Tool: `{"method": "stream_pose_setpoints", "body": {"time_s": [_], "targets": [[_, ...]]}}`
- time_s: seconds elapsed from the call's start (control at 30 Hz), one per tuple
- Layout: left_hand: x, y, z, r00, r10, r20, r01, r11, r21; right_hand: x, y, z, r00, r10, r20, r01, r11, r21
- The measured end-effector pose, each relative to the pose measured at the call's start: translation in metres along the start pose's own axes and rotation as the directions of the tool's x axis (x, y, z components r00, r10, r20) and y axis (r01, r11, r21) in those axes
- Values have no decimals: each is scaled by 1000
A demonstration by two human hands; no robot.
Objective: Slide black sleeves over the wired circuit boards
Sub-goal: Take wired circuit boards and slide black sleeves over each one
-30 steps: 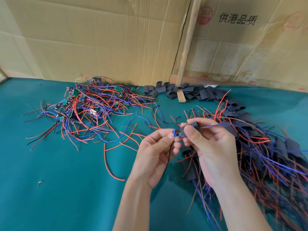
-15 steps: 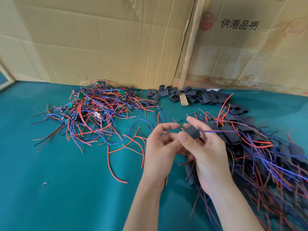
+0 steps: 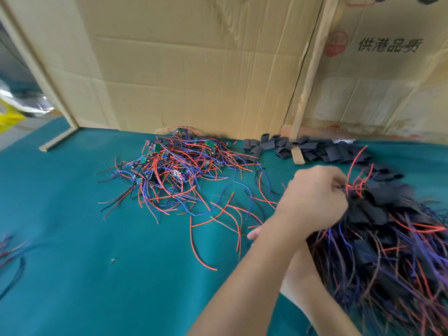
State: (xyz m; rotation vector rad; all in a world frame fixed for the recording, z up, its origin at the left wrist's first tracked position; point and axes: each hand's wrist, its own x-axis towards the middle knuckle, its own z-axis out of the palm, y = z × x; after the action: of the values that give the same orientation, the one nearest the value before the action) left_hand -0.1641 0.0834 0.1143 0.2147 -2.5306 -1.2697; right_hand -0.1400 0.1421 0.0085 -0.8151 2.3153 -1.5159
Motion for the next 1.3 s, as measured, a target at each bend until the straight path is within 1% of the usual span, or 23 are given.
{"method": "stream_pose_setpoints", "body": {"time_s": [0.03,0.07,0.1,0.17,0.2,0.27,0.3,0.37,0.5,0.57,0.63,0.7,0.8,0.87,0.93,1.13,1.2,1.3], "targets": [[-2,-14,-16,996,-34,-85,36,999,33,-2,-3,2,999,-48,-25,45,993,-105],[-3,-31,-34,982,-77,-172,95,991,98,-2,-6,2,996,-85,-38,78,985,-153],[-6,-50,-55,958,-126,-256,176,967,183,-3,-9,2,995,-97,-28,92,984,-151],[-11,-96,-101,871,-218,-439,380,868,321,-3,-13,2,997,-83,1,83,992,-96],[-16,-119,-122,813,-269,-516,486,801,348,-3,-12,3,997,-82,0,82,994,-78],[-27,-155,-150,712,-369,-597,641,689,338,-3,-12,4,995,-99,-17,97,992,-86],[-31,-167,-156,688,-407,-601,680,652,336,-3,-12,4,994,-105,-26,102,990,-95],[-34,-183,-159,687,-432,-584,697,619,363,-3,-12,4,994,-107,-26,104,989,-102],[-27,-193,-163,711,-395,-582,678,604,419,-3,-11,4,995,-100,-27,97,991,-89],[-24,-193,-163,730,-354,-585,654,613,445,-3,-11,4,995,-94,-29,92,992,-82],[-22,-193,-162,745,-319,-586,624,645,442,-4,-11,4,996,-89,-25,87,994,-73],[-21,-192,-161,752,-326,-573,613,665,427,-4,-10,4,997,-79,-19,78,995,-67],[-18,-192,-158,769,-341,-541,611,641,465,-4,-10,4,997,-71,-20,70,996,-61],[-17,-191,-153,760,-328,-561,613,647,452,-4,-10,4,998,-67,-17,66,996,-59],[-15,-189,-149,737,-318,-596,614,684,394,-4,-10,4,998,-63,-16,61,996,-59],[-16,-193,-144,675,-393,-624,634,742,218,-3,-9,4,998,-67,-15,66,996,-68],[-17,-193,-145,678,-396,-619,632,744,217,-3,-9,4,998,-69,-15,67,995,-74],[-17,-193,-146,730,-391,-561,626,711,320,-3,-9,4,998,-60,-15,59,996,-71]]}}
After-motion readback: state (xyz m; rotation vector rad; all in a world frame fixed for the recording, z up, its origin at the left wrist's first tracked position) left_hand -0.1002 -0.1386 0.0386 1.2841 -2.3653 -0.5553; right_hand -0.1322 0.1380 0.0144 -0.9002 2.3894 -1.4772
